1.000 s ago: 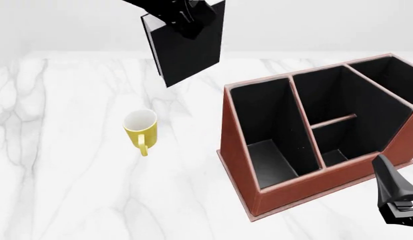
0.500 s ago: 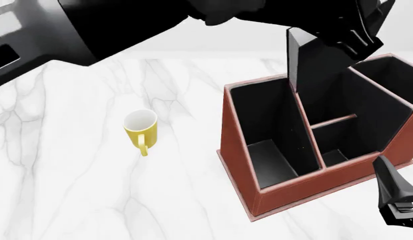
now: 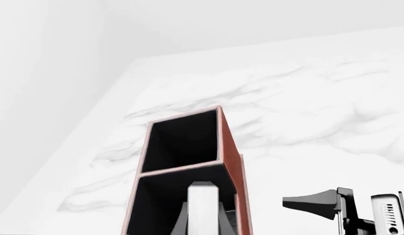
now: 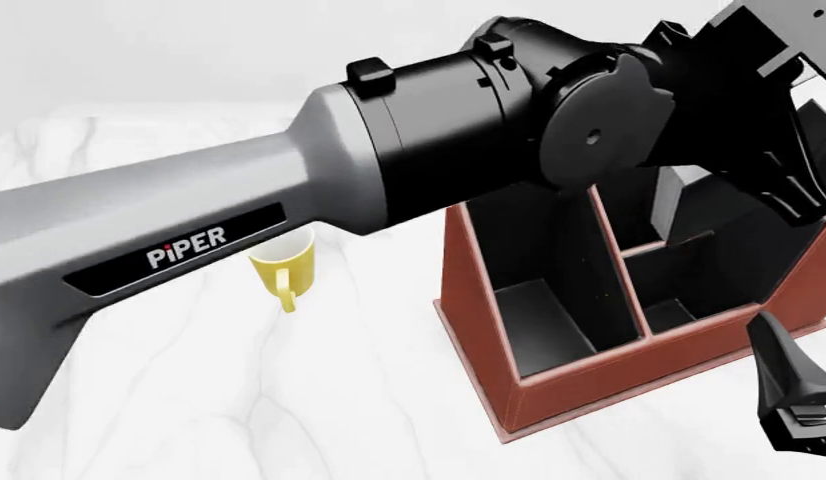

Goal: Pick up the book and place it in the back compartment of the caddy.

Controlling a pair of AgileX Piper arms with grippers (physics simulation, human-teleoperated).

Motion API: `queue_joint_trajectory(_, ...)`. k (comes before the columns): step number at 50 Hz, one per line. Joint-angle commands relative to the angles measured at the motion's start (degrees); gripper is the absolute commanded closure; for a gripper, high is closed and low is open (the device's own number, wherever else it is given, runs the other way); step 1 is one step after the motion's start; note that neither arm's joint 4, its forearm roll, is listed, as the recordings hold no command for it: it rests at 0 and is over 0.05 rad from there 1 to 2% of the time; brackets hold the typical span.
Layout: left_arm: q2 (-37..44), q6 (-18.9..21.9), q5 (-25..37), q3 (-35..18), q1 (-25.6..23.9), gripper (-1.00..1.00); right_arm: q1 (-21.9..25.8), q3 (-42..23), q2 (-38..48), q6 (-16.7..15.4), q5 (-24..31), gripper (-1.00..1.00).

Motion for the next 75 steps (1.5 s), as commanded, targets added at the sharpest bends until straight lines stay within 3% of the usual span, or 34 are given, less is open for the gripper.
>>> queue_joint_trajectory(1, 5.7, 0.2, -2.7, -2.9, -0.4, 1.00, 0.0, 0.0, -0.1, 0.1, 0.1, -1.00)
queue_joint_trajectory(18, 14.0, -2.2, -3.7, -6.4, 1.7, 1.00, -0.1, 0.0, -0.3, 0.7, 0.5, -1.00)
queue_joint_trajectory(38, 16.4, -4.6, -9.3, -2.0, 0.5, 1.00, -0.1, 0.0, 0.0, 1.0, 0.4, -1.00)
queue_joint_trajectory(54, 22.3, -4.9, -6.4, -8.2, 2.5, 1.00, -0.1, 0.0, 0.0, 1.2, 0.5, -1.00)
queue_joint_trajectory(57, 24.2, -4.7, -5.6, -11.6, 4.2, 1.00, -0.1, -0.1, -0.3, 1.2, 0.8, -1.00)
queue_joint_trajectory(58, 23.9, -5.4, -5.8, -11.3, 4.1, -1.00, -0.2, 0.0, -0.3, 1.3, 0.8, -1.00)
queue_joint_trajectory(75, 18.0, -6.3, -7.6, -5.8, 3.9, -1.00, -0.3, 0.0, 0.2, 1.3, 0.4, -1.00)
